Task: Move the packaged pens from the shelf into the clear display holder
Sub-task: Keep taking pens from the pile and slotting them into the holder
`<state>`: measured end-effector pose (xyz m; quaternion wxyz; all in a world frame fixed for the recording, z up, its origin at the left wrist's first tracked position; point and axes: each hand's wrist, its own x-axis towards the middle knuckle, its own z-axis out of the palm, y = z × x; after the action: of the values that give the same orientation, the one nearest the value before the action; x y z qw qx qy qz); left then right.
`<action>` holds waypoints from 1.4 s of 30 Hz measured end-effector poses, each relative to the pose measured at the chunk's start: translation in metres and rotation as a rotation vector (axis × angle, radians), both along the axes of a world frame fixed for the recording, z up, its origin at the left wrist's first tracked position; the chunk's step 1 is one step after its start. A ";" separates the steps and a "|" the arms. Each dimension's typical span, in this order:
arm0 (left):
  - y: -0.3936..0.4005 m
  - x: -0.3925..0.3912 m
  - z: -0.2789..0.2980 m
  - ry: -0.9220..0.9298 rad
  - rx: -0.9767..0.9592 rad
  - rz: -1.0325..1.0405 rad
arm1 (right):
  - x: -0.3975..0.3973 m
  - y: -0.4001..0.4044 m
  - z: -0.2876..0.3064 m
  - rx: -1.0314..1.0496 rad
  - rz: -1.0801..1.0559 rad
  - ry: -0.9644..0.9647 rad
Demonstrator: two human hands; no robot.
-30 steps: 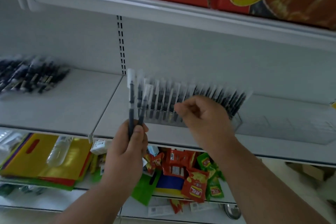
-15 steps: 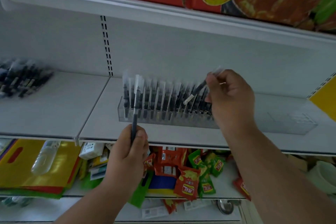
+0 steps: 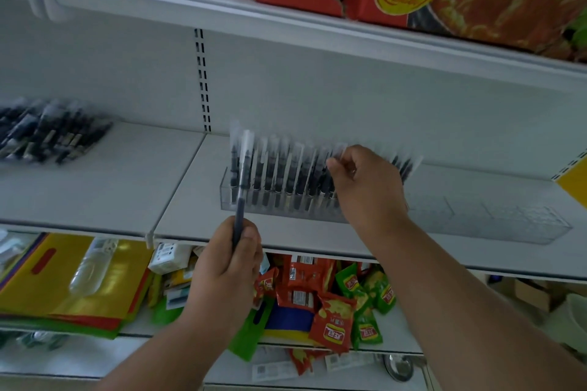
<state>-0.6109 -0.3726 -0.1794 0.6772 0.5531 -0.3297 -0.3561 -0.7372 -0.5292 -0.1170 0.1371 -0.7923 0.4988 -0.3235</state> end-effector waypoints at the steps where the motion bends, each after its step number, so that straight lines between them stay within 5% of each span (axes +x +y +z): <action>1: 0.000 0.000 0.000 -0.003 -0.002 0.003 | 0.001 -0.001 0.001 0.009 -0.012 0.036; 7: -0.003 -0.003 0.002 -0.054 -0.007 -0.006 | -0.001 0.004 -0.005 0.028 -0.047 0.124; 11: -0.008 -0.008 0.004 -0.053 -0.008 -0.046 | -0.014 0.018 0.000 0.000 -0.023 -0.071; 14: -0.016 -0.017 0.005 -0.060 0.000 -0.163 | -0.011 0.033 0.010 0.209 0.178 -0.217; 19: -0.030 -0.030 0.005 -0.340 0.051 -0.323 | -0.017 0.040 0.019 0.538 0.287 -0.567; 24: -0.040 -0.015 0.010 -0.751 0.117 -0.143 | -0.036 0.031 0.017 0.278 0.113 -0.661; 31: -0.053 0.008 0.000 -1.314 0.048 0.121 | -0.041 0.010 0.013 -0.066 0.073 -0.426; 38: -0.058 0.013 -0.011 -1.479 0.219 0.026 | -0.025 -0.006 -0.005 -0.013 0.079 0.044; 42: -0.061 0.016 -0.010 -1.499 0.152 0.048 | -0.021 -0.012 -0.007 0.013 0.039 0.095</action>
<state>-0.5944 -0.4337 -0.1891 0.2389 0.6995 -0.6646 0.1089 -0.7582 -0.5412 -0.1241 0.1246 -0.8153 0.4914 -0.2797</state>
